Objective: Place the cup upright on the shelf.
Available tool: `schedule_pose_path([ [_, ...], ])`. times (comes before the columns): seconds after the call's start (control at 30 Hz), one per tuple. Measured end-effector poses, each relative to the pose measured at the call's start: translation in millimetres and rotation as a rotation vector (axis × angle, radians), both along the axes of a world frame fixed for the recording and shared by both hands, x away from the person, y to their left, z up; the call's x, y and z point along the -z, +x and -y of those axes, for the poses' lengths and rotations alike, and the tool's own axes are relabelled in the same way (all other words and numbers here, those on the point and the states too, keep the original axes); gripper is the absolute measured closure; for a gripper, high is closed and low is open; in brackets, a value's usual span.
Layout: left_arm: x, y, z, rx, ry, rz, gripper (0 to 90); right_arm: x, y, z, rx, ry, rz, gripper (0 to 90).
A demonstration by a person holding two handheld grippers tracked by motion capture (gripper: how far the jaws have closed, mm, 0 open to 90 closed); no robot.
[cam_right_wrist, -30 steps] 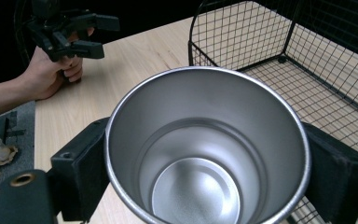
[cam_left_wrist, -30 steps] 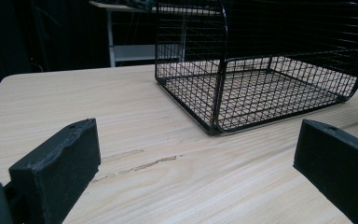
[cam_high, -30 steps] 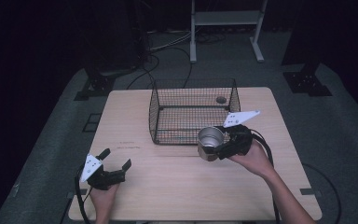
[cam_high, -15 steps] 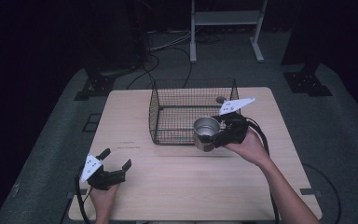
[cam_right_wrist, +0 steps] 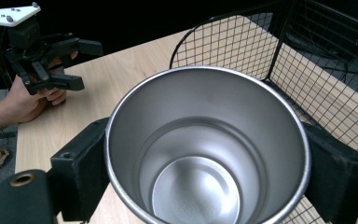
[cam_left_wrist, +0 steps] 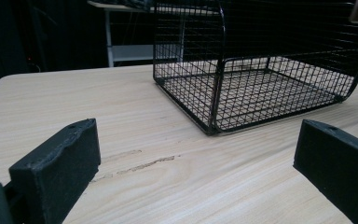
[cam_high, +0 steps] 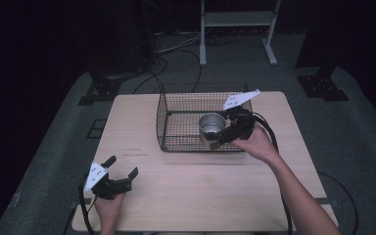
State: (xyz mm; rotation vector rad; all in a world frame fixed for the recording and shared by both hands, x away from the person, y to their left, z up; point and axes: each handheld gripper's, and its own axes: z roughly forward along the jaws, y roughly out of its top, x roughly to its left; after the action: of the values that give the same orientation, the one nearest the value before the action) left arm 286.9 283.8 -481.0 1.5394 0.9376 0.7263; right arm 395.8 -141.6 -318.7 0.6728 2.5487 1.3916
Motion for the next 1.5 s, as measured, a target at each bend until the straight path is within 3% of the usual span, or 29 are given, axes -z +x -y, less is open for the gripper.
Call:
schedule_pose_path([
  [1.03,-0.2,-0.5,0.2,0.004,-0.001,-0.001,0.0,-19.8,45.8,-23.9,0.003,-0.022,-0.025,12.9],
  [1.2,-0.2,-0.7,0.7,0.004,-0.006,0.002,0.0,-21.0,58.4,-23.6,0.029,0.0,-0.027,12.9],
  [1.5,-0.4,-0.7,0.1,0.003,0.002,0.004,0.0,-16.5,78.1,-24.4,0.081,-0.017,-0.034,12.8],
])
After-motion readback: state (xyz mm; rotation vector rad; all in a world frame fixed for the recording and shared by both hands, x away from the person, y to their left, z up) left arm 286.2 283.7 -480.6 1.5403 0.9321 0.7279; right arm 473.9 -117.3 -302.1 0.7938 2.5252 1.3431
